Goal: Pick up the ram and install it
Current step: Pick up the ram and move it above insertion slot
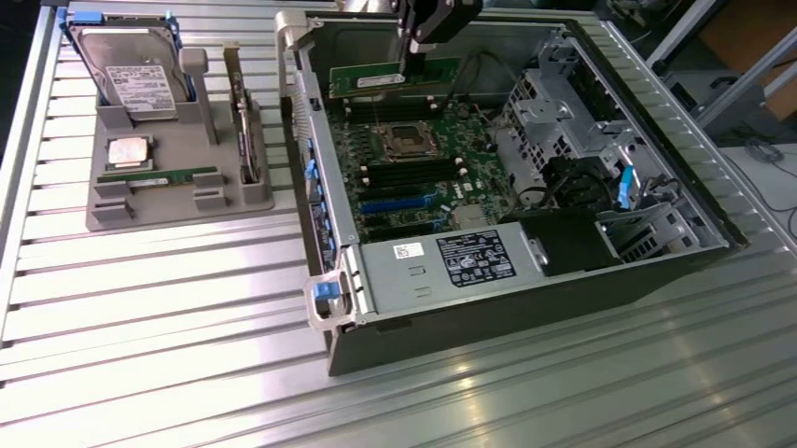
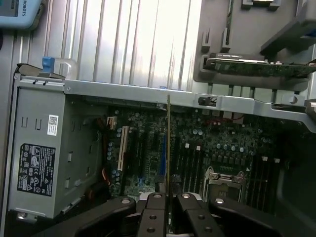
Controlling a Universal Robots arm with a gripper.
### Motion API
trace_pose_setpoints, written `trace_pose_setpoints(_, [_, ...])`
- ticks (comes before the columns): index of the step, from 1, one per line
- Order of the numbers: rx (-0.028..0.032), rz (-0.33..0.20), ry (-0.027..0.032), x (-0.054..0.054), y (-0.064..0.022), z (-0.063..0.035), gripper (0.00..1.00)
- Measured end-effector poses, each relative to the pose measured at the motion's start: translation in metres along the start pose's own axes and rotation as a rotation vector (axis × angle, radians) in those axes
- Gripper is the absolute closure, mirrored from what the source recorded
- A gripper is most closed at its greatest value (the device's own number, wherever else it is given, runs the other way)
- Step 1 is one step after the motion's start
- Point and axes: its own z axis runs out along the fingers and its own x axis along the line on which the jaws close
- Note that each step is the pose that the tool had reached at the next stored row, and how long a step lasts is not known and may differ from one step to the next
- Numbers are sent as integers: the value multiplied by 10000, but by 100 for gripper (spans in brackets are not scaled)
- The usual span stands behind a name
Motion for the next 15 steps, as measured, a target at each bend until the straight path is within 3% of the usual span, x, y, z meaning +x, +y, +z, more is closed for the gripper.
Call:
trace_pose_setpoints(2, [3, -1, -18, 3, -19, -1, 86])
trace_pose_setpoints(3, [10, -2, -73, 4, -33, 0, 86])
trace_pose_setpoints(4, [31, -9, -244, 6, -48, -1, 86])
trace_pose_setpoints(7, [117, -35, -947, 14, -83, -3, 86])
trace_pose_setpoints(8, [166, -50, -1320, 18, -101, -3, 86])
trace_pose_setpoints(10, [215, -64, -1719, 23, -119, -3, 86])
trace_pose_setpoints(11, [252, -75, -2016, 27, -133, -3, 86])
trace_pose_setpoints(12, [259, -78, -2068, 29, -142, -3, 86])
trace_pose_setpoints(15, [258, -77, -2068, 32, -164, -4, 86])
